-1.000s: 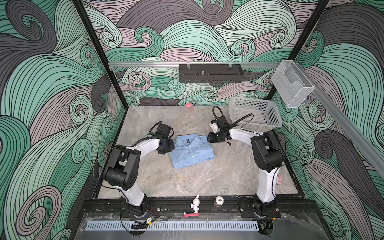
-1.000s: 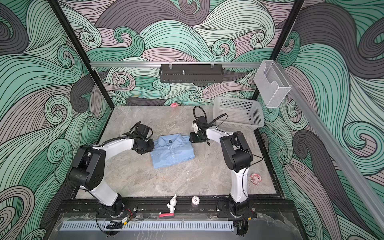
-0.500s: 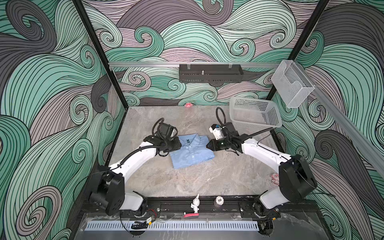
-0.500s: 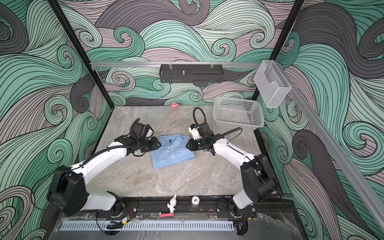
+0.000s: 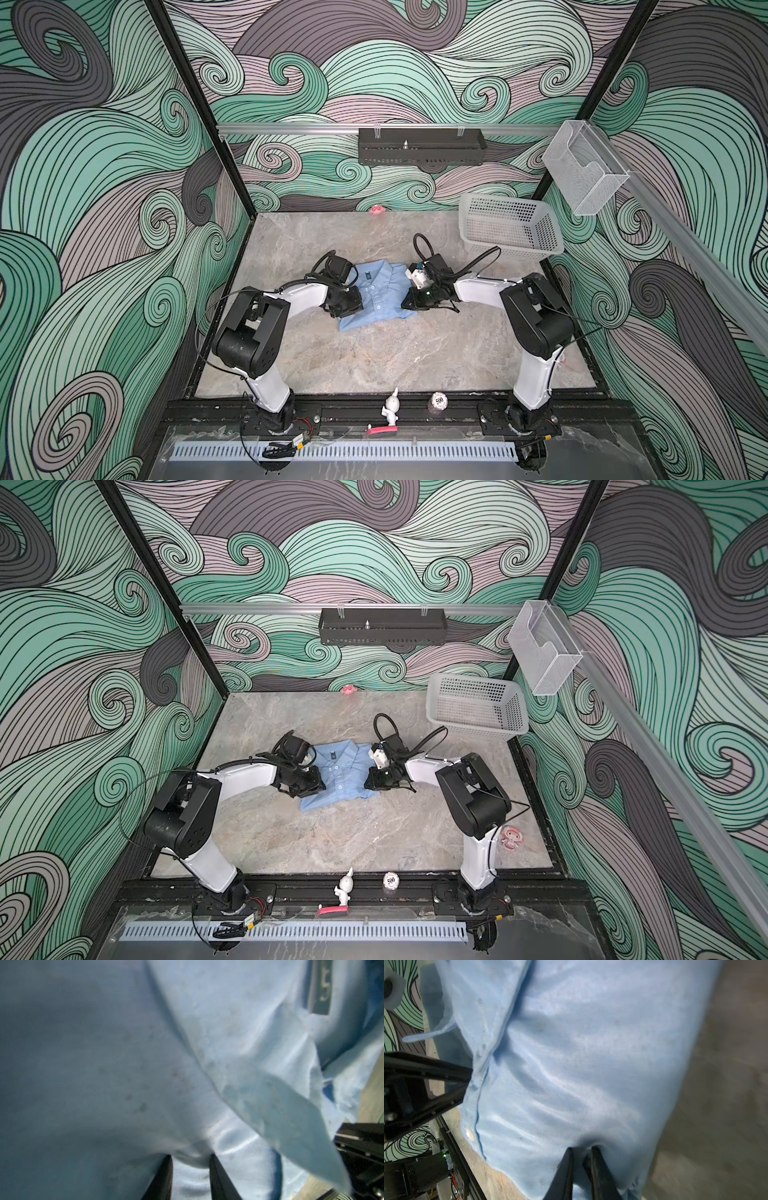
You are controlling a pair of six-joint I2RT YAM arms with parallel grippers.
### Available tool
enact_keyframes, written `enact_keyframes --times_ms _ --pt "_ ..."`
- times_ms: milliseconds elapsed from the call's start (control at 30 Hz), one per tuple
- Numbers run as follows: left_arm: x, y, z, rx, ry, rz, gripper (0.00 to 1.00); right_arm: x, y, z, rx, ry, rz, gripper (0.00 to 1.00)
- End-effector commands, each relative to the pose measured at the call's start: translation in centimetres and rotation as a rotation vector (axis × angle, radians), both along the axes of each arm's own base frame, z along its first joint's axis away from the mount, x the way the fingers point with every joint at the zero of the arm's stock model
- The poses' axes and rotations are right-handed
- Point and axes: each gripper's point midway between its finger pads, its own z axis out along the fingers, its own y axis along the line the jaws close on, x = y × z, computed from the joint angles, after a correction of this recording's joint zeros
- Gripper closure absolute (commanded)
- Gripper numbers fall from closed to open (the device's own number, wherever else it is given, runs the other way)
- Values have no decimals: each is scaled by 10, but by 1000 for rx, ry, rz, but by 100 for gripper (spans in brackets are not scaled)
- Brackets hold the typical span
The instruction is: Fold and stack the long sleeve shirts
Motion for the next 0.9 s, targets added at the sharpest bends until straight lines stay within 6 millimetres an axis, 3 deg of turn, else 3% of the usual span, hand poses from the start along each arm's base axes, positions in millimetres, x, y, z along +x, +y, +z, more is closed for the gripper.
enact_keyframes --times_ms 0,100,200,267,333,400,467,500,533,733,867 --pt "-19 73 -20 310 129 28 67 -16 21 -26 -55 73 23 81" --pt "-7 115 -2 420 125 102 65 -8 50 -17 -27 54 52 80" --pt "7 123 24 398 40 151 62 4 69 4 10 3 53 71" --pt "16 106 45 325 -49 130 60 17 68 26 25 -84 28 53" --pt "22 77 68 234 -149 61 57 27 62 50 46 -210 5 47" --pt "19 53 87 204 -206 5 45 31 49 75 44 -309 -18 42" --pt "14 33 93 201 -214 -34 25 31 35 89 26 -354 -35 39" --pt "12 26 91 206 -201 -47 9 29 28 93 21 -374 -41 38" --pt "10 20 85 213 -179 -51 2 27 23 97 16 -393 -45 38" --pt "10 9 31 281 -36 -27 1 11 -10 105 -27 -434 -72 38" --pt "11 43 8 492 55 -19 2 1 -28 104 -36 -434 -86 39"
